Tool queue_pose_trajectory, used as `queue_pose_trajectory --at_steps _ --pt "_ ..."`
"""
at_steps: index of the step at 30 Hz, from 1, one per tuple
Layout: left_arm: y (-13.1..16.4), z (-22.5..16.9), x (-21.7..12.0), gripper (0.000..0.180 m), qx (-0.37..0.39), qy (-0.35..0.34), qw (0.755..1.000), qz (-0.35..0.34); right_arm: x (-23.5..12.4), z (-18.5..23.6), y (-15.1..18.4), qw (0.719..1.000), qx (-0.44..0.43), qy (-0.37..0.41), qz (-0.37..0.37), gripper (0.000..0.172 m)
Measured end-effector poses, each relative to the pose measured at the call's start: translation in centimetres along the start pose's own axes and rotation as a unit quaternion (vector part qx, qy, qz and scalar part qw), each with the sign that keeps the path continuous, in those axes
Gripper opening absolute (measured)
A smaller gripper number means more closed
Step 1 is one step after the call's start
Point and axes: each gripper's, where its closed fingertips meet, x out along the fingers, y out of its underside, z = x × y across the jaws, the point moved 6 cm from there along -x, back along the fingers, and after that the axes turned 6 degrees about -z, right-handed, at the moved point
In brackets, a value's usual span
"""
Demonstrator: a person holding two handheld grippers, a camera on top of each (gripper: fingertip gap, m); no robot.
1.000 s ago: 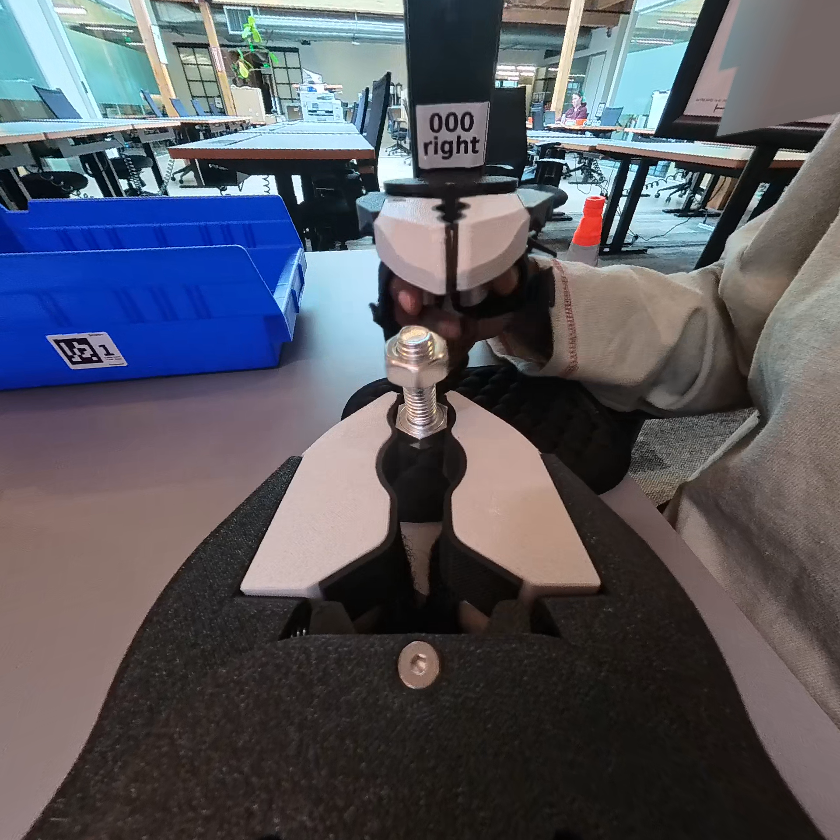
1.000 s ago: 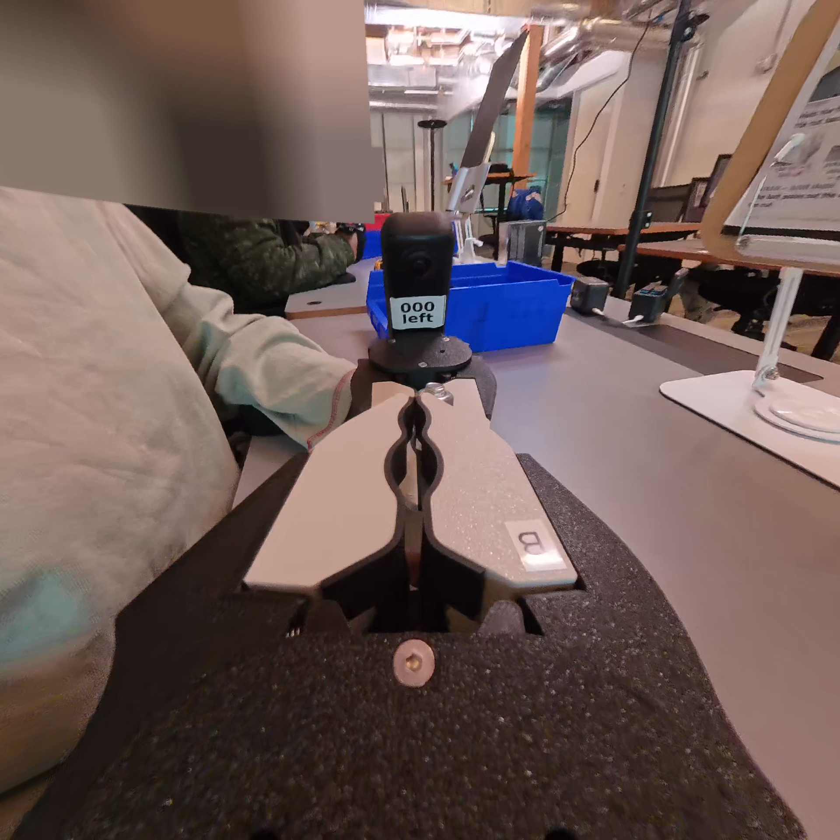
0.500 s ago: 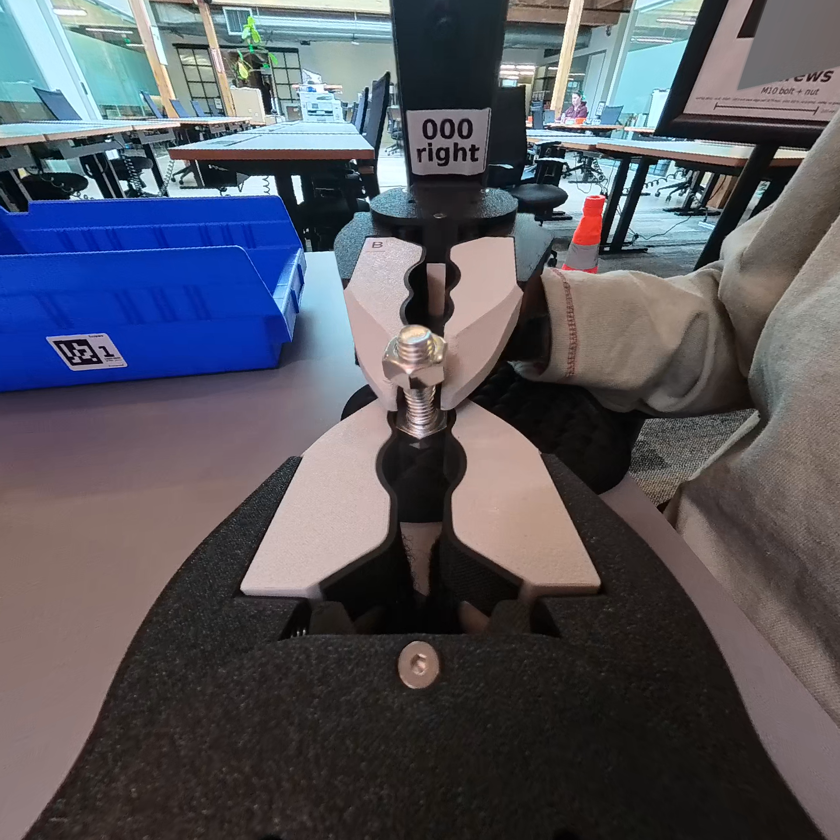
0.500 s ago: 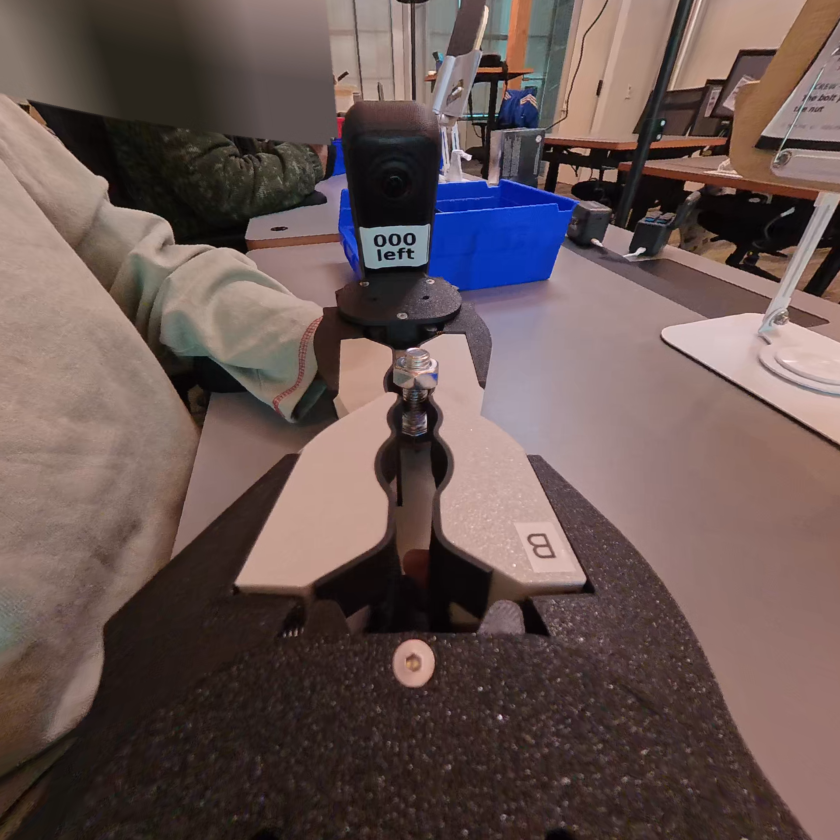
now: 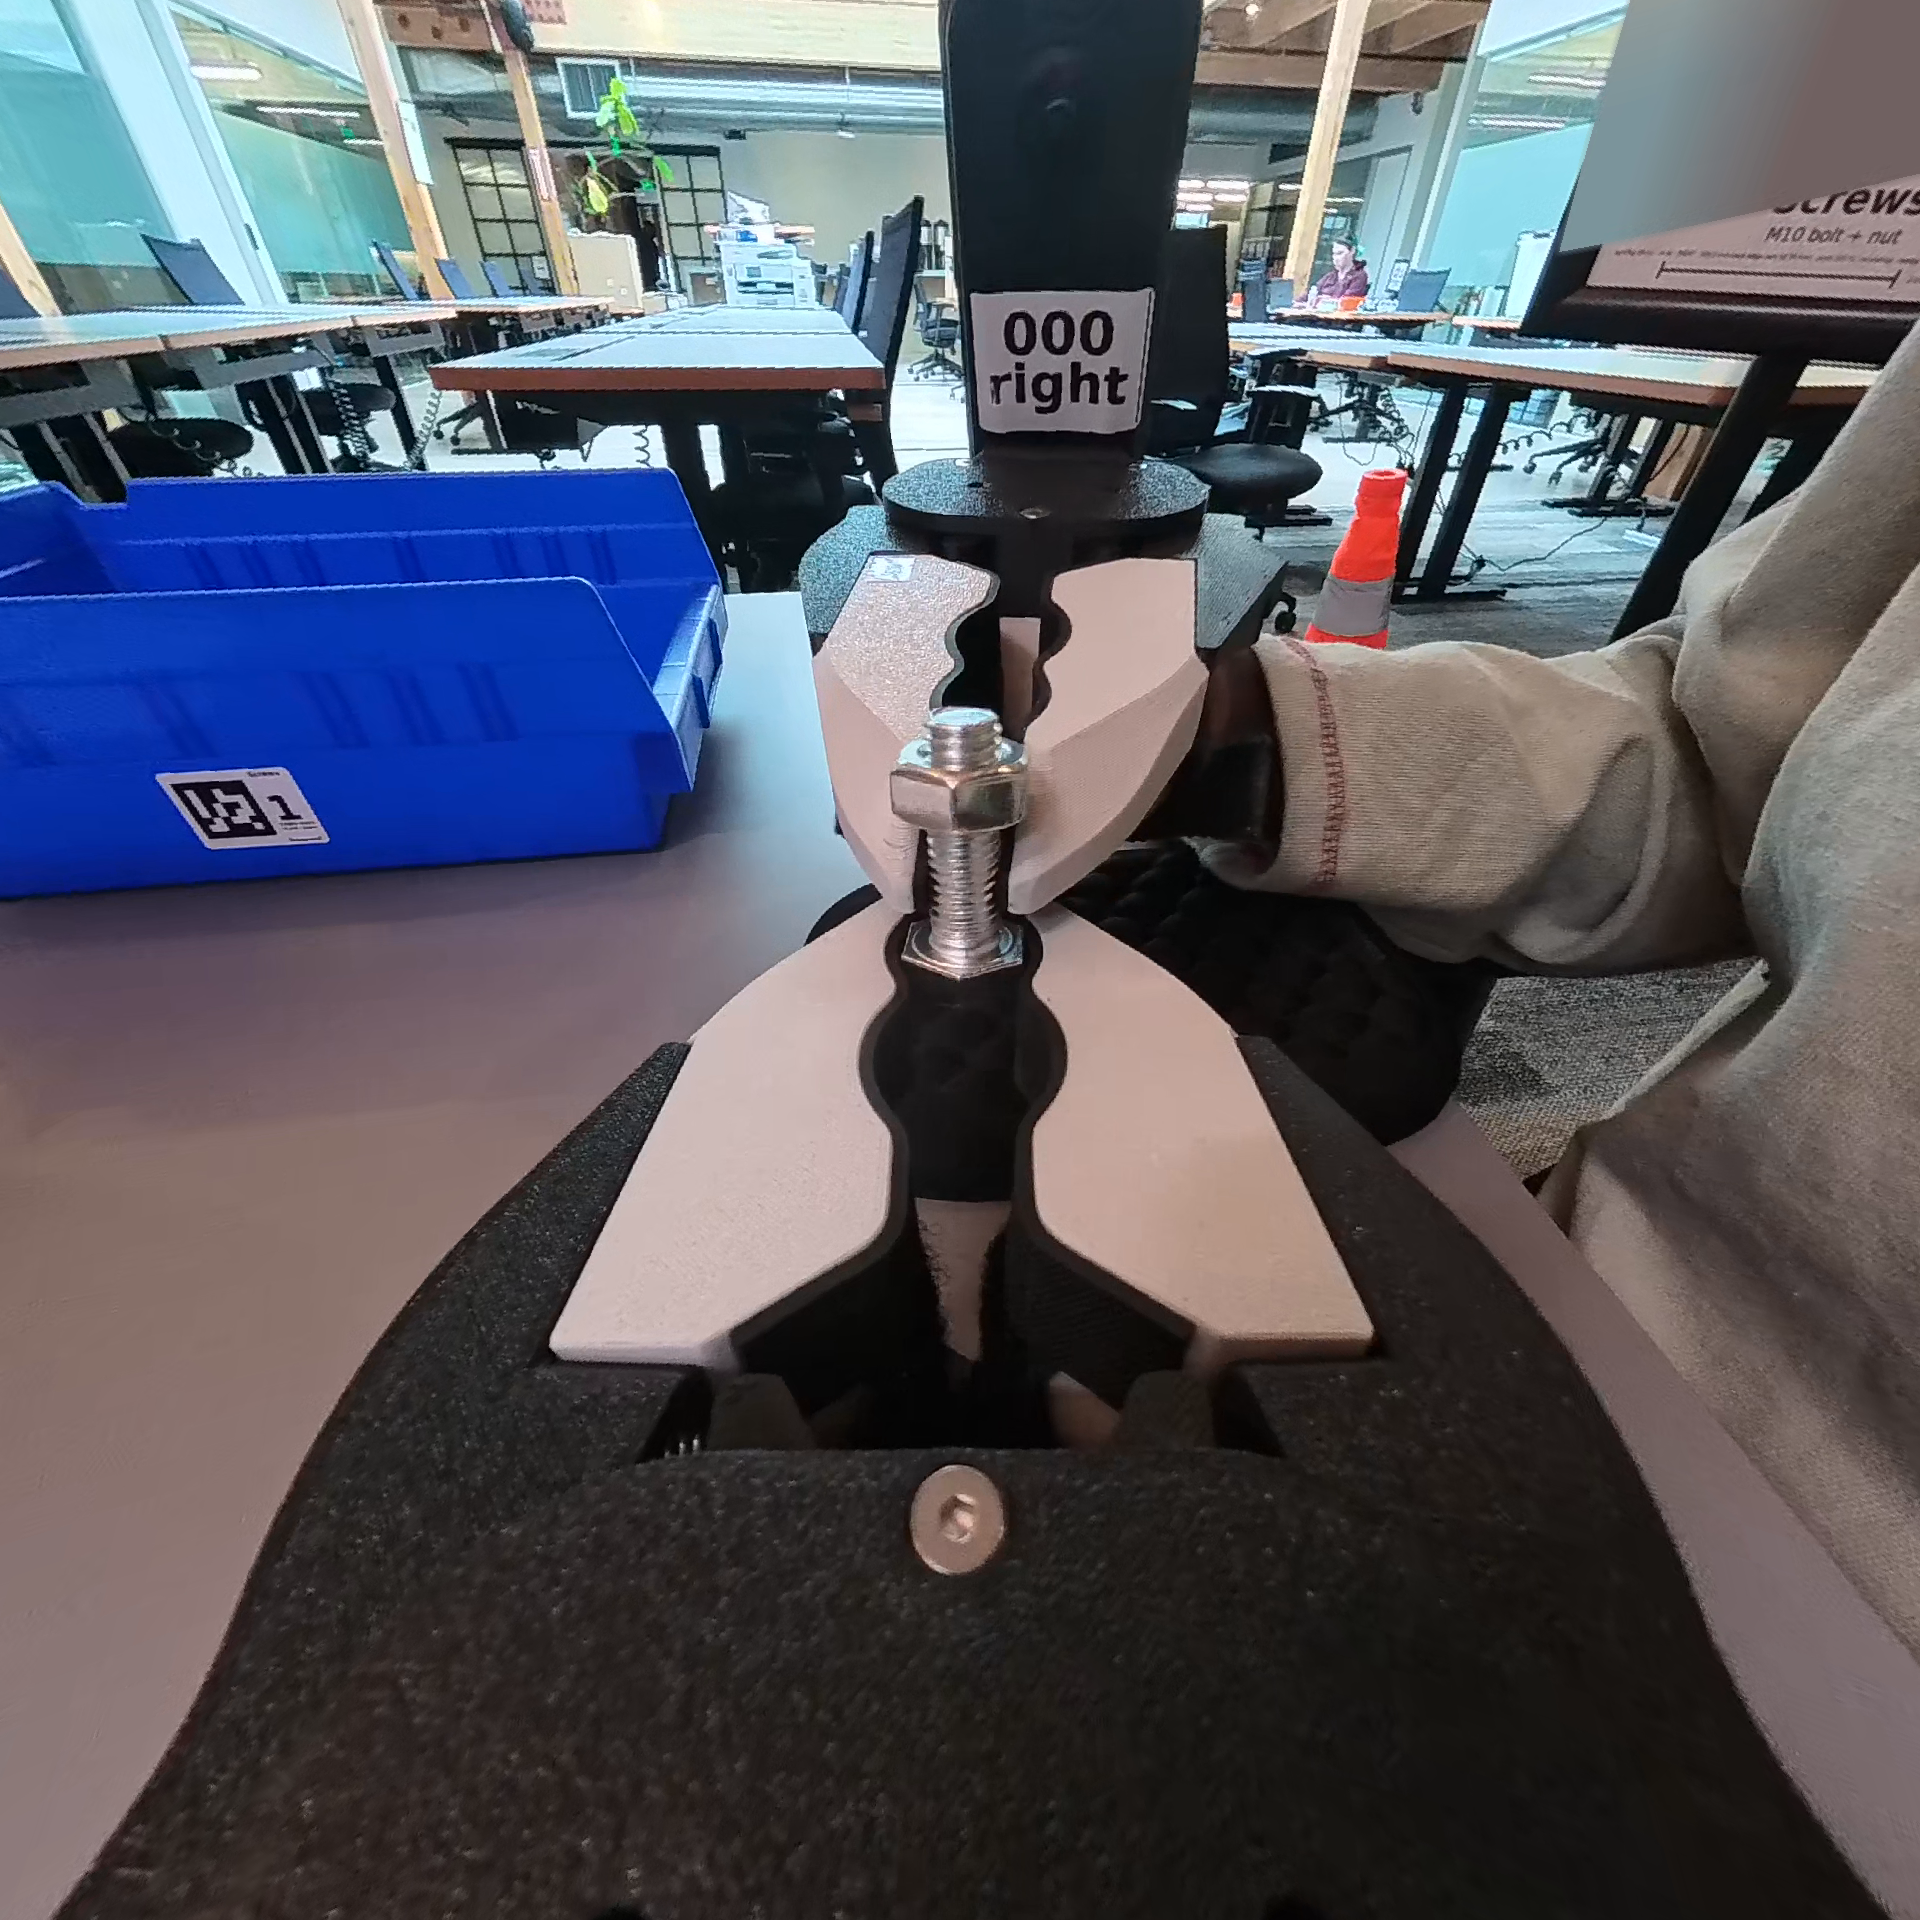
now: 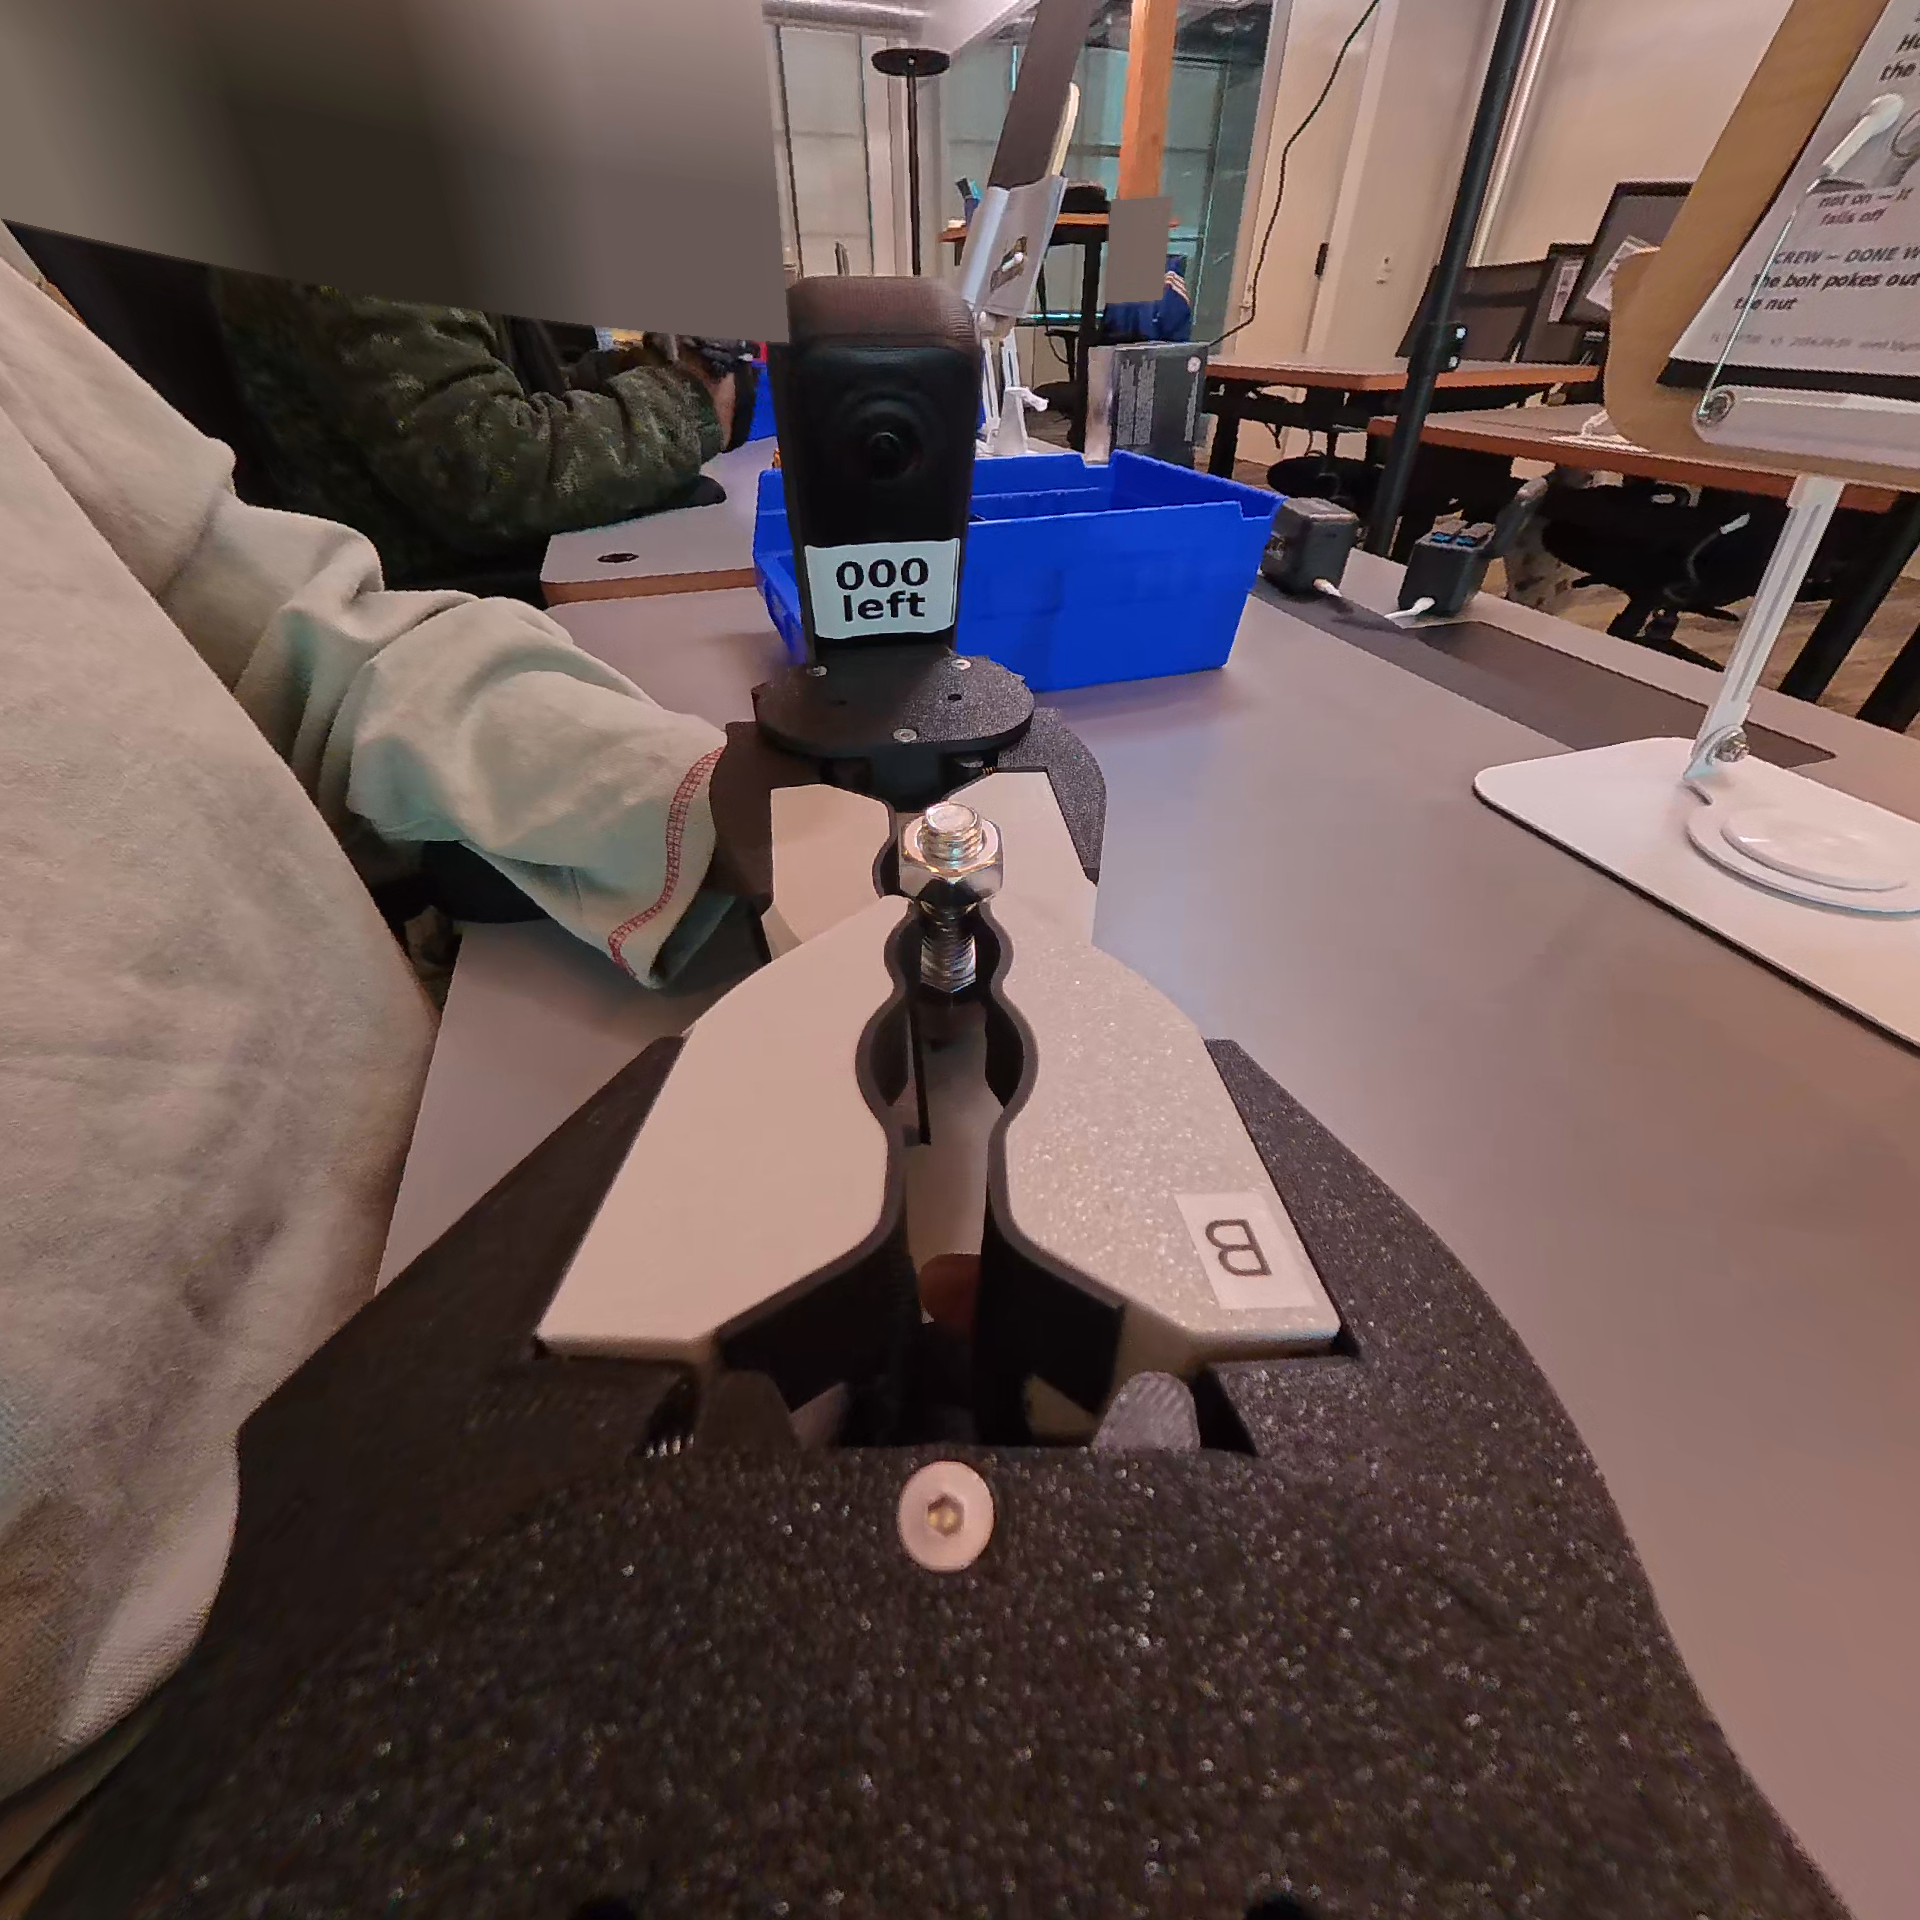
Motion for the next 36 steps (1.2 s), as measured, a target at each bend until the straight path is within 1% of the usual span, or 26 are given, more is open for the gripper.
queue_pose_trajectory --at_steps 2,5,8,11,13,17,18,20,21,22,24,28,30,33,36 --pt "0.0 -0.1 0.0 0.014 0.003 0.003 1.0 0.0 -0.1 0.0 -0.1 1.0 0.001 -0.004 -0.004 0.01" --pt "0.0 -0.1 0.0 0.014 0.005 0.004 1.0 0.0 -0.6 -0.1 -0.8 0.999 0.014 -0.005 -0.039 0.028" --pt "0.1 -0.1 0.1 0.014 0.005 0.006 1.0 0.004 -0.5 -0.1 -0.9 0.999 0.031 -0.02 -0.037 0.041" --pt "0.1 -0.1 0.1 0.014 0.004 0.004 1.0 0.005 0.2 0.3 -0.8 0.999 0.026 -0.032 -0.024 0.046" --pt "0.1 0.0 0.1 0.013 0.002 0.001 1.0 0.003 0.3 0.6 -0.9 0.999 0.024 -0.038 -0.027 0.046" --pt "0.0 0.1 -0.1 0.013 -0.006 -0.001 1.0 -0.003 -0.4 0.8 -1.0 0.999 0.023 -0.027 -0.025 0.043" --pt "0.0 0.1 -0.1 0.013 -0.007 0.001 1.0 -0.003 -0.9 0.8 -0.9 0.999 0.021 -0.023 -0.025 0.037" --pt "0.0 0.2 -0.1 0.013 -0.009 -0.001 1.0 -0.004 -1.7 1.1 -1.1 0.999 0.018 -0.027 -0.042 0.013" --pt "-0.1 0.2 -0.1 0.013 -0.01 0.0 1.0 -0.005 -1.9 1.1 -1.3 0.998 0.019 -0.028 -0.058 0.006" --pt "-0.1 0.2 -0.1 0.013 -0.01 0.0 1.0 -0.005 -2.0 1.1 -1.4 0.997 0.018 -0.025 -0.069 0.004" --pt "-0.1 0.2 -0.1 0.013 -0.01 0.0 1.0 -0.005 -1.8 1.0 -1.4 0.997 0.015 -0.016 -0.068 0.009" --pt "-0.1 0.1 -0.1 0.013 -0.009 0.0 1.0 -0.006 -0.9 0.5 -1.4 0.998 0.017 -0.008 -0.066 0.032" --pt "-0.1 0.1 -0.1 0.013 -0.009 0.001 1.0 -0.005 -0.4 0.3 -1.4 0.997 0.021 -0.008 -0.071 0.039" --pt "-0.1 0.1 -0.1 0.013 -0.009 0.002 1.0 -0.005 0.5 0.4 -1.2 0.998 0.018 -0.016 -0.059 0.044" --pt "-0.1 0.1 -0.1 0.013 -0.009 0.002 1.0 -0.005 1.1 0.5 -1.1 0.998 0.018 -0.028 -0.047 0.045"
